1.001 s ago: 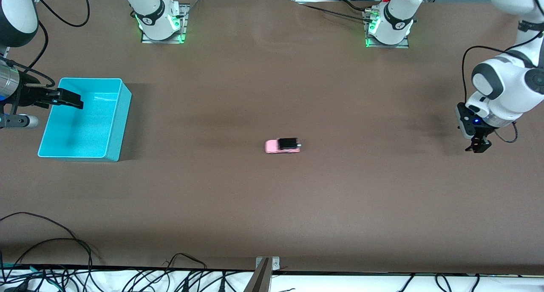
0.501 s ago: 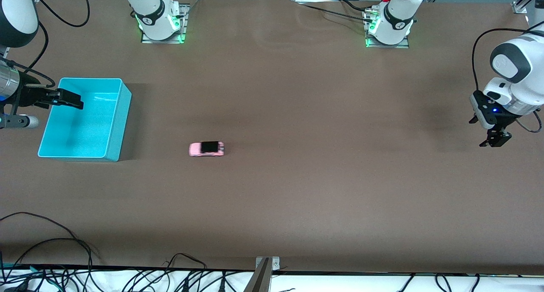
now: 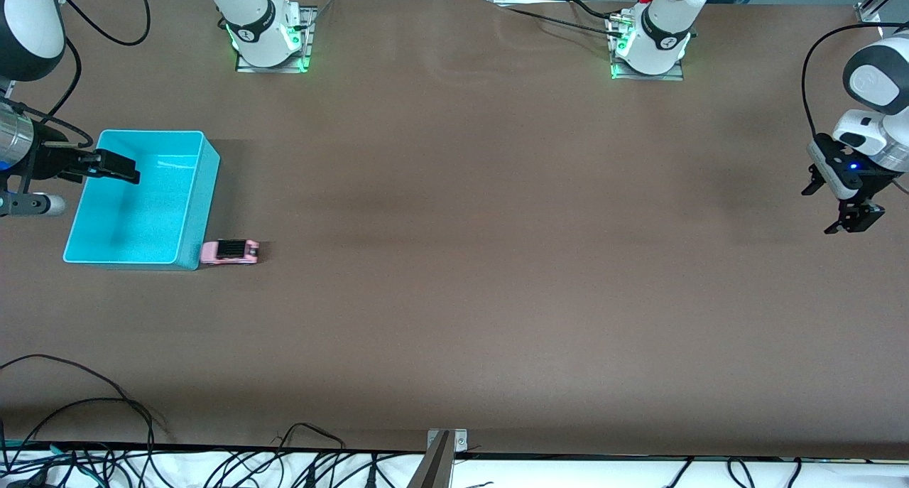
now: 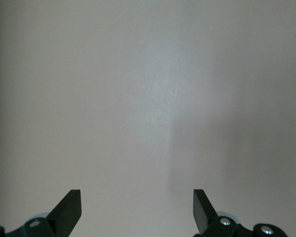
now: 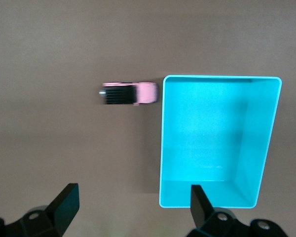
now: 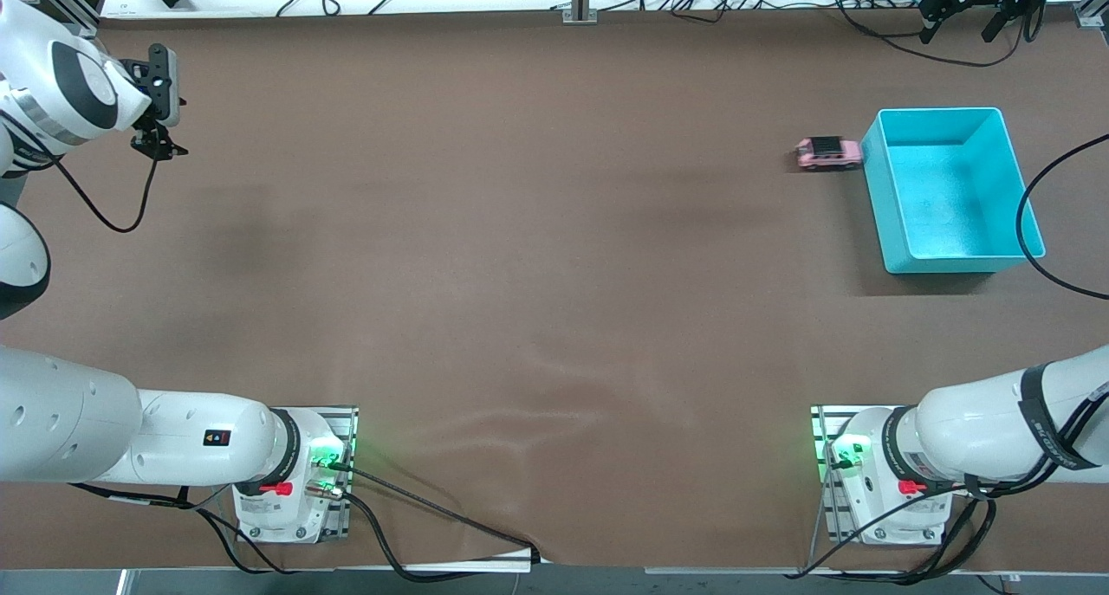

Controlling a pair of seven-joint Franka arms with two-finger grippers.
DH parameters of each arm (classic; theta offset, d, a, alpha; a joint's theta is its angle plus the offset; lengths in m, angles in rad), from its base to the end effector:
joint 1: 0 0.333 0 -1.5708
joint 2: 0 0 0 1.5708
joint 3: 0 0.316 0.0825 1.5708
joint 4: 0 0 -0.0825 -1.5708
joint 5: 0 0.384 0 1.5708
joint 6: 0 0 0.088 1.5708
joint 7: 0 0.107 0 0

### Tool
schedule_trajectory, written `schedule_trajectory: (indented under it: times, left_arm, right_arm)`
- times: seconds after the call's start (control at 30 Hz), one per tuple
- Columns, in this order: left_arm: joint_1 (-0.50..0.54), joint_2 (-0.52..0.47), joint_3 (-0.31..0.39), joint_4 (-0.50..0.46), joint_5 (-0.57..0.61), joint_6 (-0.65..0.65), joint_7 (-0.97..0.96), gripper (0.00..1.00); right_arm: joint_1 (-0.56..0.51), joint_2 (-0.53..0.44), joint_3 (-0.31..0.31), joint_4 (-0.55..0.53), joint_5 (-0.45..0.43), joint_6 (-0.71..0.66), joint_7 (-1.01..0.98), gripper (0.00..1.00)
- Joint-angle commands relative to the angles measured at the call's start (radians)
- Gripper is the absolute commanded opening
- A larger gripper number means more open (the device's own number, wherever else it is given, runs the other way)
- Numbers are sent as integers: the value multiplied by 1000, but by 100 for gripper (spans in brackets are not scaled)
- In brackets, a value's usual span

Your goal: Wind and store pink jeep toy

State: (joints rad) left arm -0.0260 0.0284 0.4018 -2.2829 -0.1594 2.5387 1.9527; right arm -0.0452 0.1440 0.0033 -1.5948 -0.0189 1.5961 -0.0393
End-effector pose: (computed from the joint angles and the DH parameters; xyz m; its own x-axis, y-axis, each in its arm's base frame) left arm 0.5020 0.1996 0.3651 0.1112 -0.9937 0.0163 -0.9630 -0.1117 -0.2451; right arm 0.5907 -0.0269 0.5326 0.9897 -0.0017 -0.1428 0.0001 -0.9999 0.0126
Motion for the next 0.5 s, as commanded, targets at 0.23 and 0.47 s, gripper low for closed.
schedule_trajectory:
  times: [0.23, 0.47]
  left_arm:
    - [8, -24, -6, -9, -40, -14, 31, 100]
    - [8, -25, -6, -3, -58, -31, -15, 100]
  right_arm:
    - [1, -8, 6, -10, -18, 18, 9, 100]
    - [2, 23, 7, -8, -13, 28, -5, 100]
